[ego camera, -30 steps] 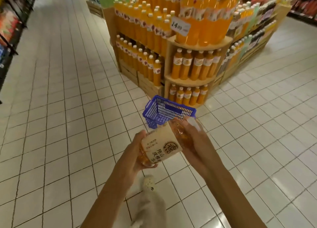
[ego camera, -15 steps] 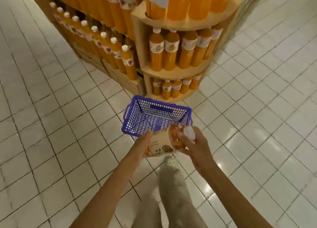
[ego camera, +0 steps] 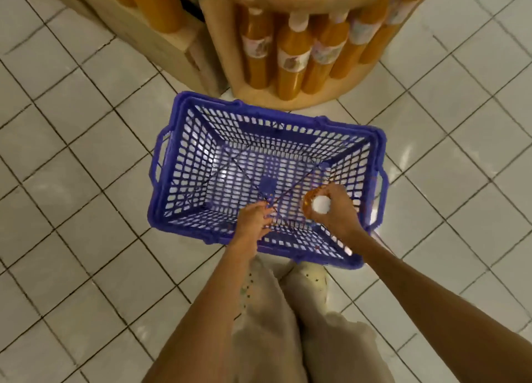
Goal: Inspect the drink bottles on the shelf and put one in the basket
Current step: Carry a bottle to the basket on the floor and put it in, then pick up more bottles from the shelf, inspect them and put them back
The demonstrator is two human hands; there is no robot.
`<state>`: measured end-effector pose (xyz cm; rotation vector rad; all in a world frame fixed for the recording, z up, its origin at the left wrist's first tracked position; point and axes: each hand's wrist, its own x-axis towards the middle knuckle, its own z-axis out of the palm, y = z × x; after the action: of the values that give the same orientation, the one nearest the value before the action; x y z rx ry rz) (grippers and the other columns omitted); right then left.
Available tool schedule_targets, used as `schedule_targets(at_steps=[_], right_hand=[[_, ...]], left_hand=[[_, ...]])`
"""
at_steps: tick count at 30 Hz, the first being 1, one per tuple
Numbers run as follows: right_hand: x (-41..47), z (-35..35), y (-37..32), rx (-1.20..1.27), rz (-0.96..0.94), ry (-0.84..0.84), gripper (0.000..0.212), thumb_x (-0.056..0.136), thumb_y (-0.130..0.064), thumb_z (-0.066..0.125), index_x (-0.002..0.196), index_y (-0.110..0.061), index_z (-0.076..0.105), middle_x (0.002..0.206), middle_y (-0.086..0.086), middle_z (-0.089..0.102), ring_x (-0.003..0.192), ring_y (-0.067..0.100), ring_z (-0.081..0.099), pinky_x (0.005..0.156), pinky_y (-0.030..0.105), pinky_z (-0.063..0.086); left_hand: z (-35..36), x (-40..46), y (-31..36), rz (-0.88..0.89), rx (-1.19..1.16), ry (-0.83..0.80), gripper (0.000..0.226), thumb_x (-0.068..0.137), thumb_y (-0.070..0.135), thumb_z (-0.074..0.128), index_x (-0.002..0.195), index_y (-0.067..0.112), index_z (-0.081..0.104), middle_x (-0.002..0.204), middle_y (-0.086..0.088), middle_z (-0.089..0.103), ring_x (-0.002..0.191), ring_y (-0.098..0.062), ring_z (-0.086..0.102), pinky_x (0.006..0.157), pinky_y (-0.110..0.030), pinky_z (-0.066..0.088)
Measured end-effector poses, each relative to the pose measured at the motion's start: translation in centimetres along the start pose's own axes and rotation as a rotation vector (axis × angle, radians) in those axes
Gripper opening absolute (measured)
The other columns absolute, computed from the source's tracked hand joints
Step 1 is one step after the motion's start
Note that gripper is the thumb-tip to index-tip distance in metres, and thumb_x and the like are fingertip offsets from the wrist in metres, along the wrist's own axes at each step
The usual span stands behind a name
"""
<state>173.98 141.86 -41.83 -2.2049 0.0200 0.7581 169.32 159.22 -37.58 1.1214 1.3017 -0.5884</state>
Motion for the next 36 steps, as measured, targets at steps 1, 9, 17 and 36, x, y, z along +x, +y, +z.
schedule_targets(at_steps=[1, 9, 17, 36], right_hand=[[1.7, 1.8, 2.3, -0.049, 0.001, -0.039, 0.037, 0.074, -0.013, 0.082, 0.096, -0.011, 0.051, 0.11, 0.018, 0.054, 0.097, 0.033, 0.056, 0.082, 0.041, 0.048], [6.1, 8.3, 10.0, -0.346, 0.016, -0.105, 0.052, 0.075, -0.011, 0.079, 0.113, 0.003, 0.046, 0.123, 0.024, 0.043, 0.108, 0.041, 0.049, 0.085, 0.04, 0.043], [-0.1, -1.2, -0.5, 0.233, 0.273, -0.091, 0.046, 0.083, -0.009, 0.073, 0.123, -0.004, 0.05, 0.116, 0.011, 0.054, 0.108, 0.027, 0.052, 0.072, 0.013, 0.05], [-72.7, -19.5, -25.1, 1.269, 0.484, 0.987, 0.008, 0.09, -0.011, 0.063, 0.095, -0.009, 0.069, 0.087, 0.004, 0.075, 0.08, 0.012, 0.071, 0.067, 0.017, 0.053]], left_hand=[[0.3, 2.1, -0.4, 0.0, 0.027, 0.001, 0.032, 0.102, 0.007, 0.039, 0.132, 0.001, 0.049, 0.111, -0.015, 0.064, 0.073, -0.015, 0.055, 0.062, -0.023, 0.041], [1.6, 10.4, -2.1, -0.031, 0.102, 0.06, 0.026, 0.103, 0.008, 0.04, 0.126, 0.008, 0.051, 0.083, -0.007, 0.059, 0.055, -0.011, 0.055, 0.054, -0.023, 0.047], [0.3, 0.2, 1.6, 0.11, 0.215, 0.1, 0.027, 0.1, 0.011, 0.047, 0.118, -0.006, 0.058, 0.087, -0.008, 0.063, 0.077, -0.018, 0.06, 0.062, -0.021, 0.049], [3.6, -63.7, -3.0, 0.275, 1.183, -0.766, 0.034, 0.101, 0.0, 0.032, 0.078, 0.006, 0.057, 0.058, 0.0, 0.067, 0.06, -0.016, 0.06, 0.05, -0.022, 0.047]])
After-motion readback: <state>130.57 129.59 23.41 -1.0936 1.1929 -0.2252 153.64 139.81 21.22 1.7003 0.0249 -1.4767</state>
